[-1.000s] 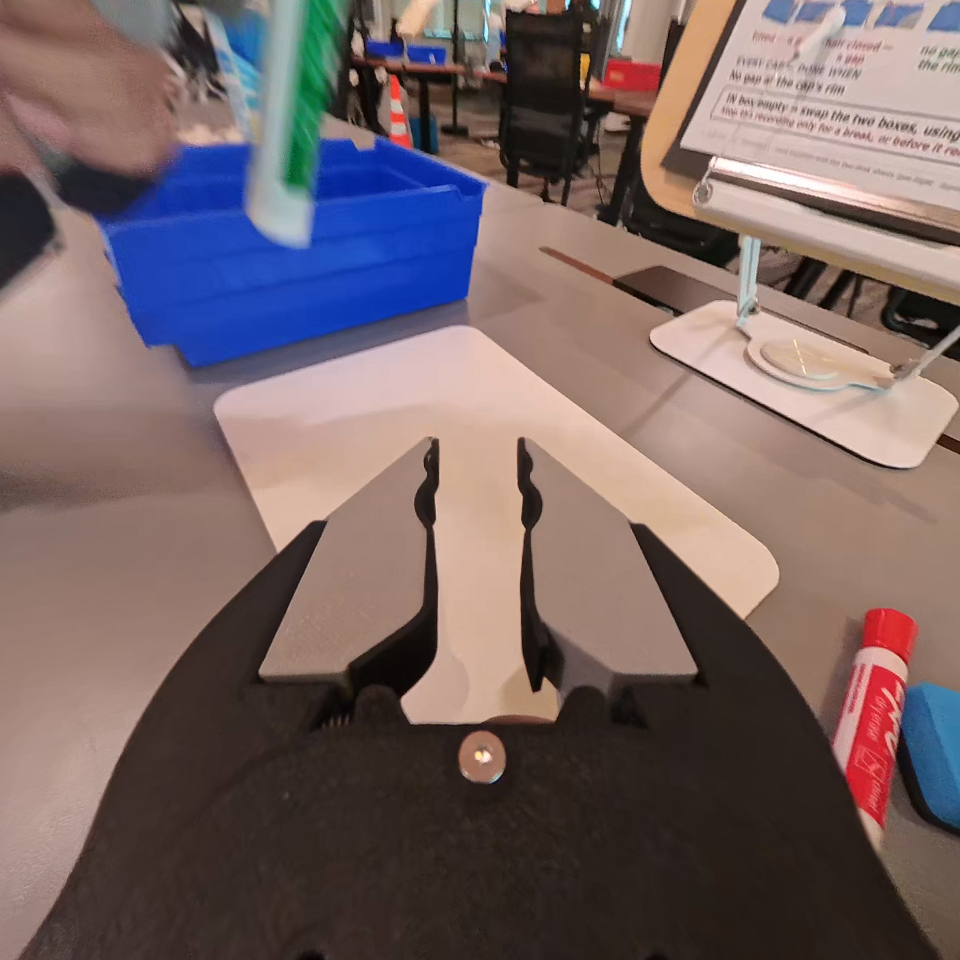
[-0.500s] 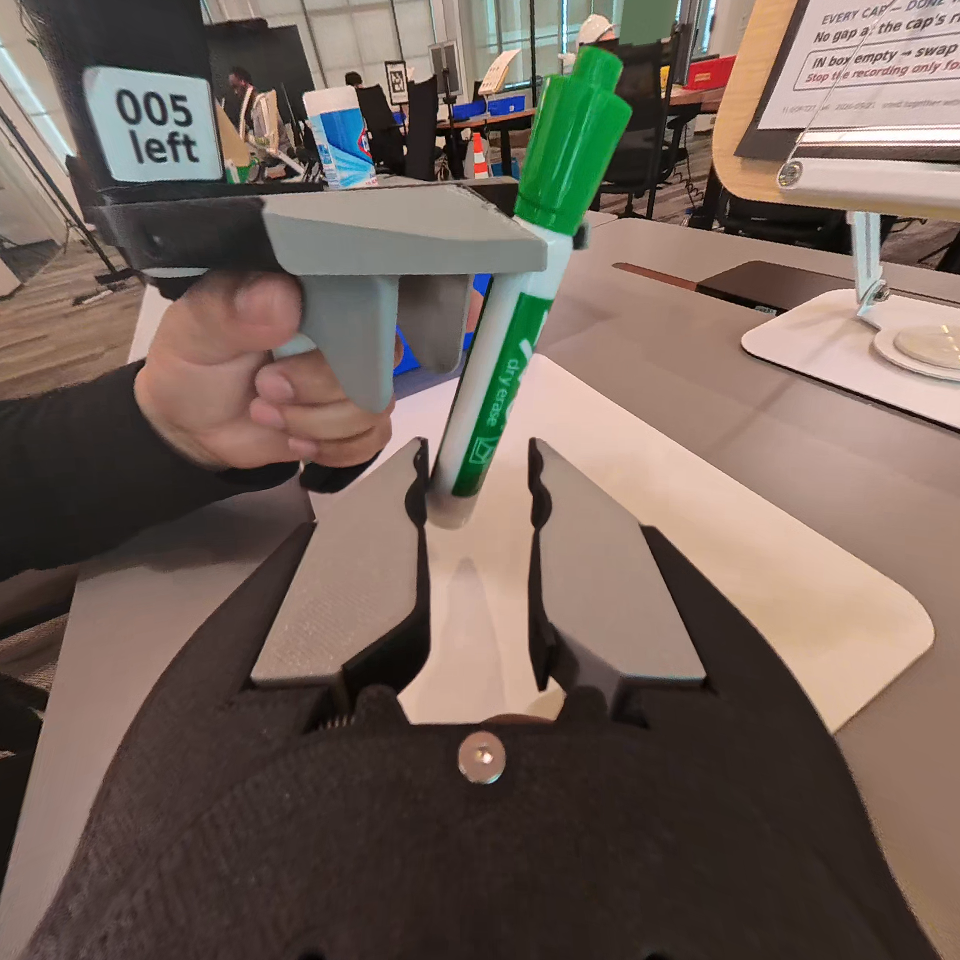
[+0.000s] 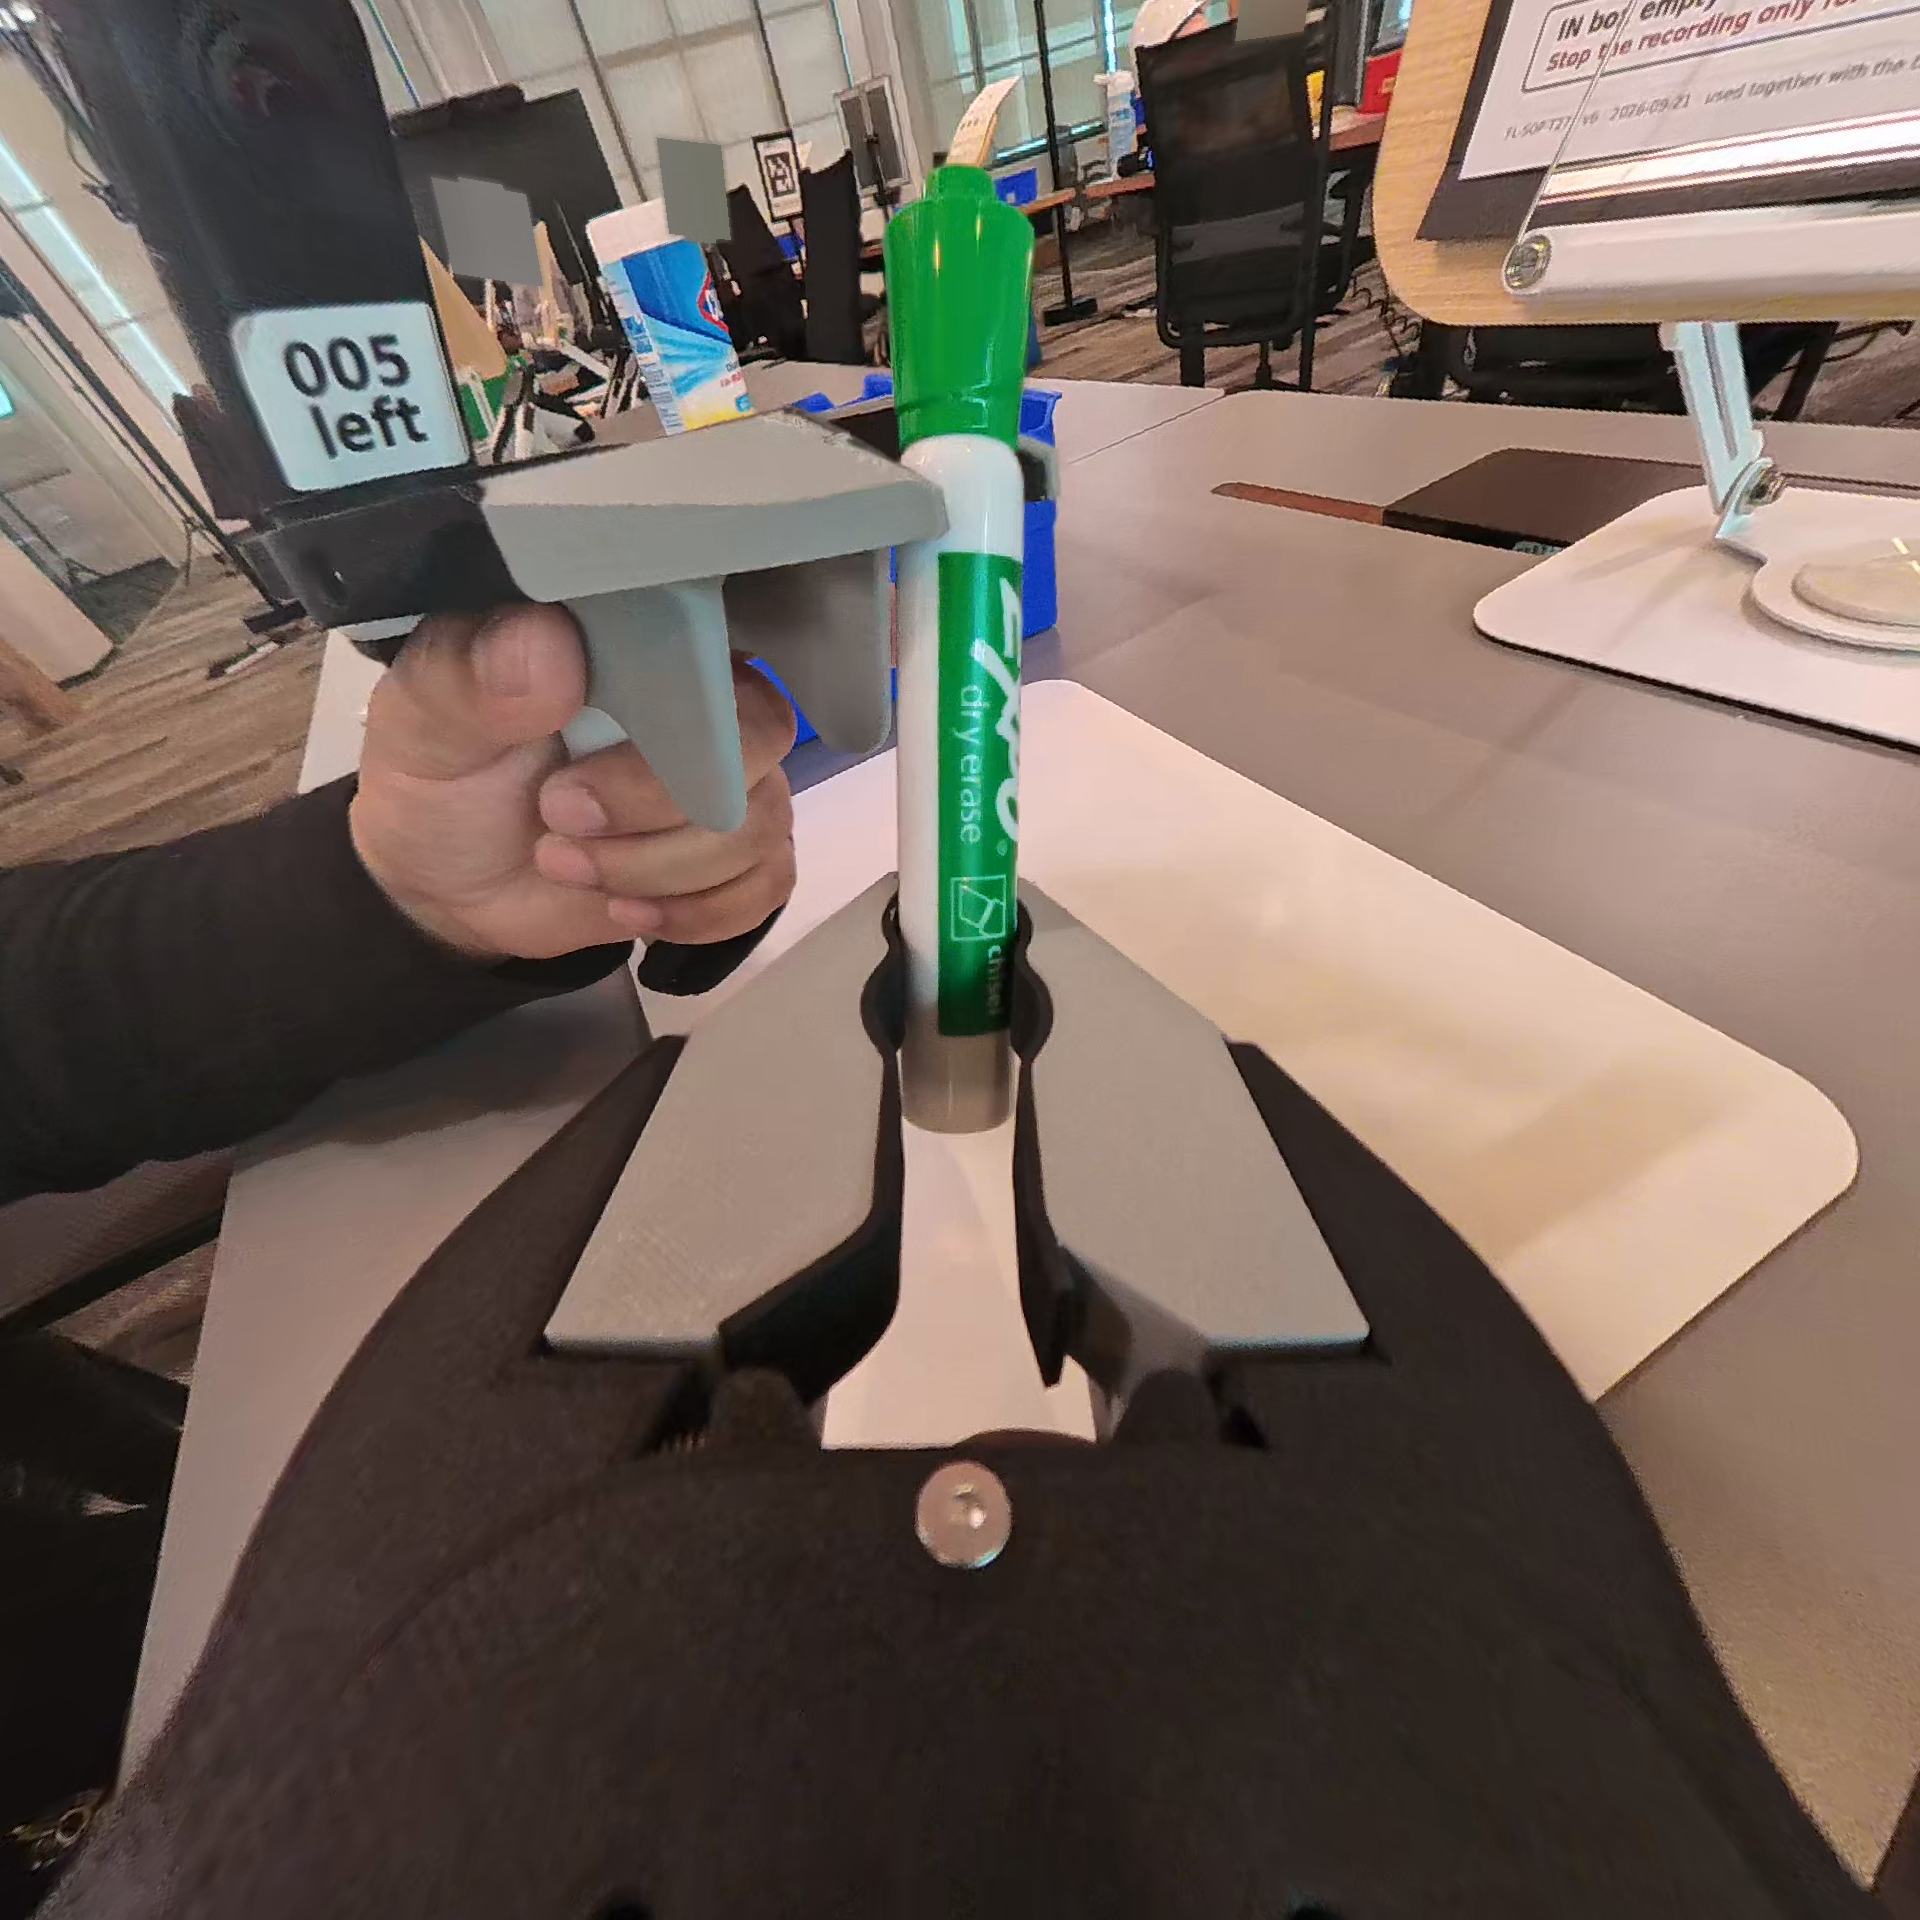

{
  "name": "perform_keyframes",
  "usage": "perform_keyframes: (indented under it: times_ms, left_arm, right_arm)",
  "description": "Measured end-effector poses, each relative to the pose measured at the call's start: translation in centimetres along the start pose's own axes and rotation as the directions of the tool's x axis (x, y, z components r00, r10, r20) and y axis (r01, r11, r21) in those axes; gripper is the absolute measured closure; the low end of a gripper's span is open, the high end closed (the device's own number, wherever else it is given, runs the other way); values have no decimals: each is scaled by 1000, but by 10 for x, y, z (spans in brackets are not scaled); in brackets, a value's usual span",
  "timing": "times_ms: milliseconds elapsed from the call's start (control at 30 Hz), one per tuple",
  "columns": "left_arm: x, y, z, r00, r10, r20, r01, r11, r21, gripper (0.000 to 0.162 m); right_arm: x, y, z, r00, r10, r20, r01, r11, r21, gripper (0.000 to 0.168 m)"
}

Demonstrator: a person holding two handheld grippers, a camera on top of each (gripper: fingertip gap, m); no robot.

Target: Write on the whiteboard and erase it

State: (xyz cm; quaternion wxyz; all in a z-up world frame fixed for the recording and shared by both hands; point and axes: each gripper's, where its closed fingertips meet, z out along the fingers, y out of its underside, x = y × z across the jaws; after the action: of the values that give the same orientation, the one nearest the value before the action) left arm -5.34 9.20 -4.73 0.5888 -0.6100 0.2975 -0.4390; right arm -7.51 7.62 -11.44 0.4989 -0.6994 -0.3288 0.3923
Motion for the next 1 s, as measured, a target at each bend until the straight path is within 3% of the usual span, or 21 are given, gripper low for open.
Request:
perform_keyframes:
  times_ms: [267,600,867,1000]
  left_arm:
    - [0,-1,-3,999,47,4,-47,999,7,136]
    - [-3,-6,-8,994,-81,-69,83,996,30,143]
    - [-3,-10,-11,995,-71,-77,73,997,27,143]
    - [2,-22,-16,983,-126,-135,139,986,89,143]
  right_arm:
    - [-9,3,-4,997,40,67,-39,999,-25,156]
    - [-18,19,2,993,35,113,-20,991,-130,156]
    - [-15,11,-4,994,11,109,0,995,-103,155]
    - [-26,0,-9,975,72,210,-65,997,-41,154]
